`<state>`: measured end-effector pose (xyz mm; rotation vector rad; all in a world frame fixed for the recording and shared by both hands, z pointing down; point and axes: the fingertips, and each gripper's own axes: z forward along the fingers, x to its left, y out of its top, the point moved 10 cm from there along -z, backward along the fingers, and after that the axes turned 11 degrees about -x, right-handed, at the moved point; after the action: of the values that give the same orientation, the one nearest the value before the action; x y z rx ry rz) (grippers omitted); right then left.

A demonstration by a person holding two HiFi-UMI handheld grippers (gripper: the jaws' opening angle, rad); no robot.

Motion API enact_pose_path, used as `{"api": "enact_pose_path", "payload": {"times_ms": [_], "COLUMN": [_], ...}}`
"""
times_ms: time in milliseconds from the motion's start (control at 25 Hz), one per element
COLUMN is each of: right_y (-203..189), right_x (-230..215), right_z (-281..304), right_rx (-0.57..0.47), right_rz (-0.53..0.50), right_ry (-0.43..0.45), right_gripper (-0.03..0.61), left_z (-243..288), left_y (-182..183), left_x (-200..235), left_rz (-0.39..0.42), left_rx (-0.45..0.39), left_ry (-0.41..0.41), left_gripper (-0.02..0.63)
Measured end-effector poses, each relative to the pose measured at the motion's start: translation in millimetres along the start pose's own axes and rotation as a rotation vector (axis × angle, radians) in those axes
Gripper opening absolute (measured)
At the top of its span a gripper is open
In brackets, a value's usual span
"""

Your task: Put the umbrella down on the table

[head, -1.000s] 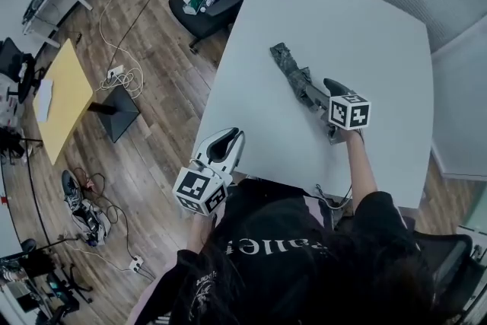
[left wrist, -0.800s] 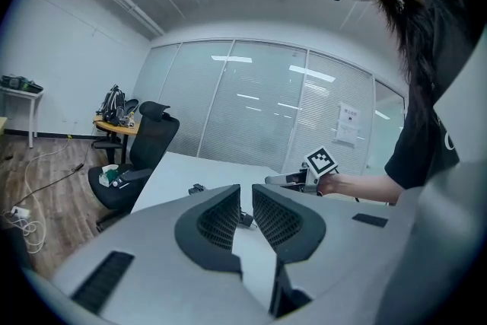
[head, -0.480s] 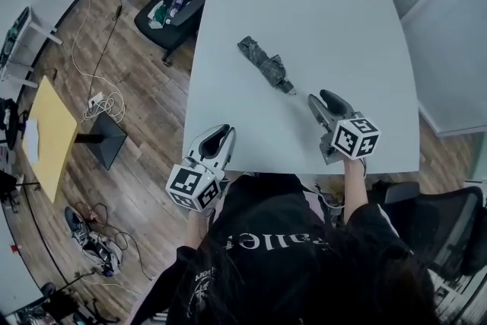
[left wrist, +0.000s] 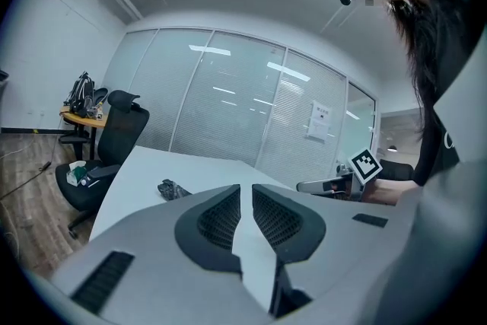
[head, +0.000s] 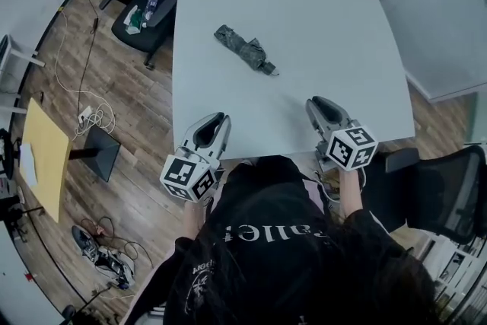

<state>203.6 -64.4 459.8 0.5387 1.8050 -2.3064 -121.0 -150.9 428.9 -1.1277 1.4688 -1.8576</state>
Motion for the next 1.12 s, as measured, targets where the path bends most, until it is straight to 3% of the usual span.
{"api": "enact_pose_path", "payload": {"times_ms": [480,1120], "right_y": [-12.9,-17.5], "right_x": [31.3,36.4], "right_z": [-32.2,-53.9], "right_rx": [-0.03,-0.036], "right_rz": [0.01,0.032], "right_ry": [-0.019,-0.034], "right_gripper": [0.029,0.021], "left_z": [-2.9,-13.0], "left_y": [-0.5,-6.0], "left_x": [-14.1,-29.3], "left_rz": [0.007,0.014], "left_rx": [0.019,0.039], "left_ry": [-0.088,-0.132], "left_gripper": [0.066,0.066]}}
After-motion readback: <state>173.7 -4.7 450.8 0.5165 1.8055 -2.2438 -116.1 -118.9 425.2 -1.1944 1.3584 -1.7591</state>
